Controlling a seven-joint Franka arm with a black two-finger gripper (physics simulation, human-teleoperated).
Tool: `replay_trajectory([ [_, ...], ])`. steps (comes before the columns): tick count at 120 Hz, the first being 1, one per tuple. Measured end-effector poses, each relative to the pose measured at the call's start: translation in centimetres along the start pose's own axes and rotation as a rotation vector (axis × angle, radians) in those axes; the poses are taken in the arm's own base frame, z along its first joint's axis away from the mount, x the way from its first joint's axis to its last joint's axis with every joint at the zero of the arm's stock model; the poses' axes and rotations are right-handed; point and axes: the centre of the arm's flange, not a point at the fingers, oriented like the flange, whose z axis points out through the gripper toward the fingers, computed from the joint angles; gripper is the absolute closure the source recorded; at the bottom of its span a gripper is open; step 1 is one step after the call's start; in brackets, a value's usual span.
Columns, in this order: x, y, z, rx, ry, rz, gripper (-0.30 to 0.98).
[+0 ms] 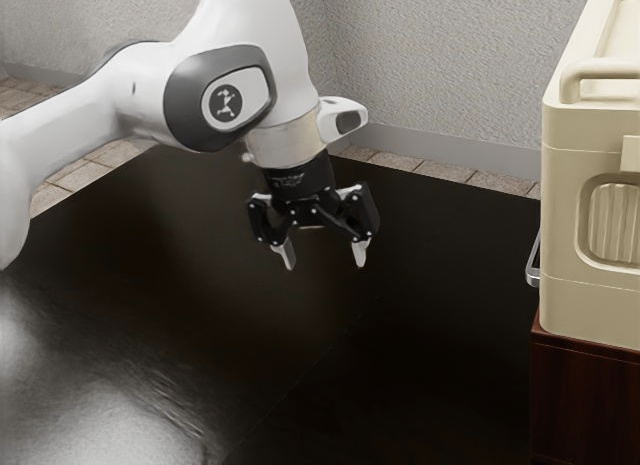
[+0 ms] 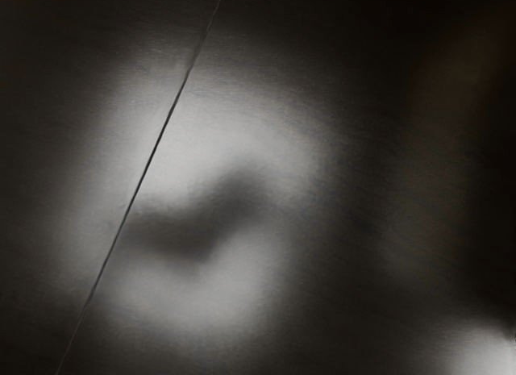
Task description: Pull the drawer handle with one arm to open the drawer
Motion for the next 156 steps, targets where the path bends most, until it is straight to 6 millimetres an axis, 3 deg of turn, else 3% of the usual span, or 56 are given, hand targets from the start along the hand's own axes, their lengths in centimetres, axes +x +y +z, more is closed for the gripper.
replay_trajectory([
  [26,3.6,3.5,0.3,-0.066,0.047,0.036,0.0],
  [40,3.3,5.0,0.2,-0.094,0.065,0.068,0.0],
  [75,4.7,7.3,2.9,-0.219,0.038,0.079,0.0],
  [156,4.9,12.2,5.2,-0.4,0.063,0.103,0.0],
])
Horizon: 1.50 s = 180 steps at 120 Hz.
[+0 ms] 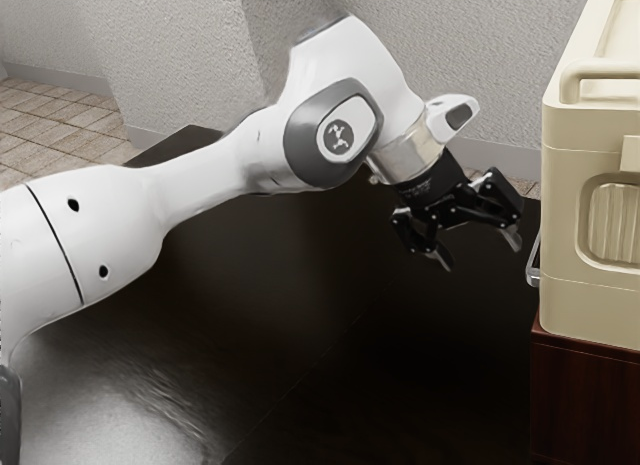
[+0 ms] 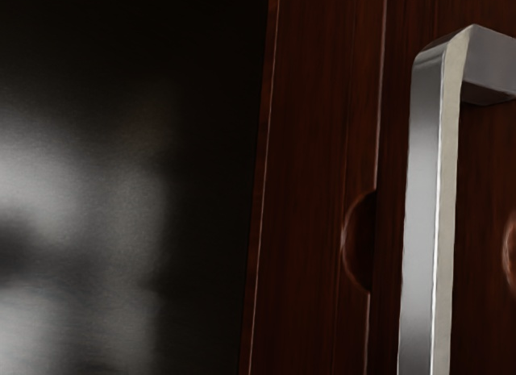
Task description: Pull the drawer handle with one arm to open the drawer
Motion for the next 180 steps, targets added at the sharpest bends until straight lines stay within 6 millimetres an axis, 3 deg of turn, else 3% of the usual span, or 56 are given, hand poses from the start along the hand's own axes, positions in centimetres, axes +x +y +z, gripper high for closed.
replay_trajectory([
  [32,-0.2,0.9,1.2,-0.021,0.003,0.014,0.0],
  [58,0.0,0.9,2.8,-0.022,-0.006,0.014,0.0],
  [78,0.3,0.5,3.0,-0.018,0.001,0.011,0.0],
  [114,1.0,-1.0,2.4,0.026,0.005,0.007,0.0],
  [180,2.7,-5.7,0.5,0.101,-0.005,-0.012,0.0],
])
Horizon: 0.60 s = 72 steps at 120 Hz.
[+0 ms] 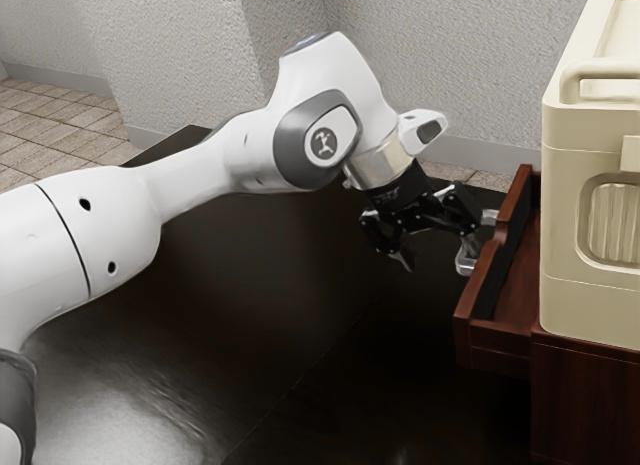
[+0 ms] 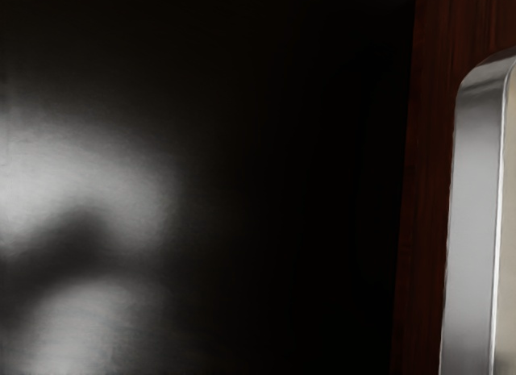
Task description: Pull the drawer handle with one arm to open the drawer
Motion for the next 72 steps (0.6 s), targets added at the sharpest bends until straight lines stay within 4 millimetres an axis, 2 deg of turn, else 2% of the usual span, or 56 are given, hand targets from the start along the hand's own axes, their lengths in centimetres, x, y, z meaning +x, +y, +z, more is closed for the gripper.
replay_trajectory([
  [33,0.1,-1.7,-1.4,0.018,-0.006,0.005,0.0],
  [72,1.2,-5.1,-2.3,0.054,-0.013,-0.013,0.0],
])
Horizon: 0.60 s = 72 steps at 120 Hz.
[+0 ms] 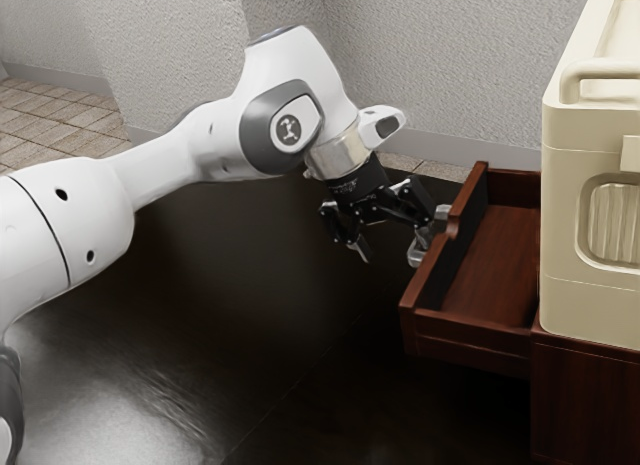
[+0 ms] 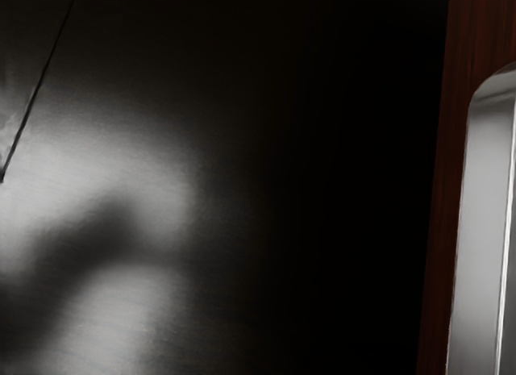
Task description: Pull the drawer handle with one arm to open the drawer
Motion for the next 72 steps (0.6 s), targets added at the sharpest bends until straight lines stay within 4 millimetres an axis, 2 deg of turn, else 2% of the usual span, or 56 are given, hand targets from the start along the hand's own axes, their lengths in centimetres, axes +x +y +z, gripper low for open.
replay_trajectory([
  [72,-0.3,-5.0,-1.5,0.04,-0.02,-0.006,0.0],
])
